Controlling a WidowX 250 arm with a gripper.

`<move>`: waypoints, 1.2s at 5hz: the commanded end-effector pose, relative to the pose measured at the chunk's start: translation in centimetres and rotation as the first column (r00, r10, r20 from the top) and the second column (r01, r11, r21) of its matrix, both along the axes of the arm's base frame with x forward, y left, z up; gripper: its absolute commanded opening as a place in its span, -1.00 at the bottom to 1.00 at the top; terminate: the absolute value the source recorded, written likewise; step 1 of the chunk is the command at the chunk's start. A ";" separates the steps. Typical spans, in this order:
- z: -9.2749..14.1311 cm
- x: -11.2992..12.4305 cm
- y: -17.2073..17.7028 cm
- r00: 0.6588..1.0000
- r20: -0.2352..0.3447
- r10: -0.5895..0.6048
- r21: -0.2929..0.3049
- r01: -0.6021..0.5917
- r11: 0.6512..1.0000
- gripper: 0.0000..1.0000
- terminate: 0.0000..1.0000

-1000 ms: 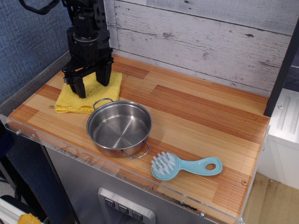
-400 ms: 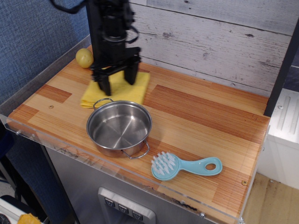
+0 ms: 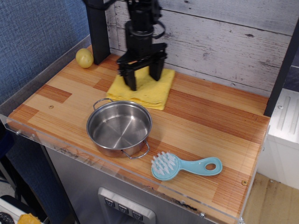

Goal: Place the cloth behind the spatula

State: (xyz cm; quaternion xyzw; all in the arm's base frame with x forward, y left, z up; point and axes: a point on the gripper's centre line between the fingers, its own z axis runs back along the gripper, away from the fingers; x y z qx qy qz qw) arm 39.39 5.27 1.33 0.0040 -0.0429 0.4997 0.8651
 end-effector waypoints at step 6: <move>2.0 -6.5 -14.5 0.909 0.064 -0.413 0.015 0.413 0.911 1.00 -1.00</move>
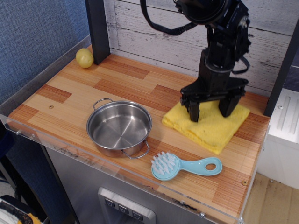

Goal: Place the cloth behind the spatula

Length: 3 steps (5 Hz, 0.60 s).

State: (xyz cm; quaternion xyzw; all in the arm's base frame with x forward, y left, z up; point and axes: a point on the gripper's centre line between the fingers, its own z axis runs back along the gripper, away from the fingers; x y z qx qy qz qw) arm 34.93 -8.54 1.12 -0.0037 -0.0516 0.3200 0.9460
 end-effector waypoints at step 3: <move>5.0 -2.1 0.9 0.992 0.126 0.011 -0.017 -0.009 1.000 1.00 -1.00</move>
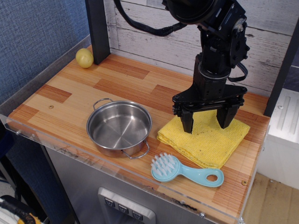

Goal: Place the cloth behind the spatula

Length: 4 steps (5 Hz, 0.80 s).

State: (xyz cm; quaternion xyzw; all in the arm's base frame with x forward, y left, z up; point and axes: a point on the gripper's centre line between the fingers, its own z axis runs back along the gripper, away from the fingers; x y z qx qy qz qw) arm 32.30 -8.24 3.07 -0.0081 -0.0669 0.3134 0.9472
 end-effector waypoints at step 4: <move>12.4 -0.3 5.7 0.935 0.302 0.184 -0.040 -0.181 0.983 1.00 -1.00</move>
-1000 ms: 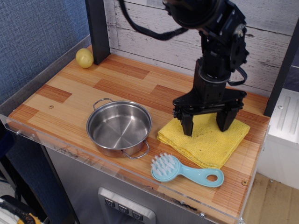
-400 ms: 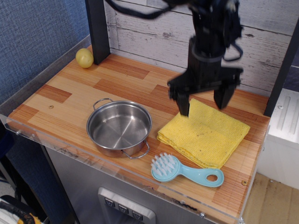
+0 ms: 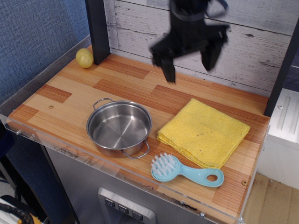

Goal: Place the cloth behind the spatula

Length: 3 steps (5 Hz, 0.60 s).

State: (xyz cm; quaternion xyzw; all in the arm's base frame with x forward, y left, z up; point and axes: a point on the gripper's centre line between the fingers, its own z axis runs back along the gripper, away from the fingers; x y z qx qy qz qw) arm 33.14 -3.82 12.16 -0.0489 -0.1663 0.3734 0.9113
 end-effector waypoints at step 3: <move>3.3 -1.1 1.3 0.994 0.091 0.056 0.010 -0.057 0.998 1.00 1.00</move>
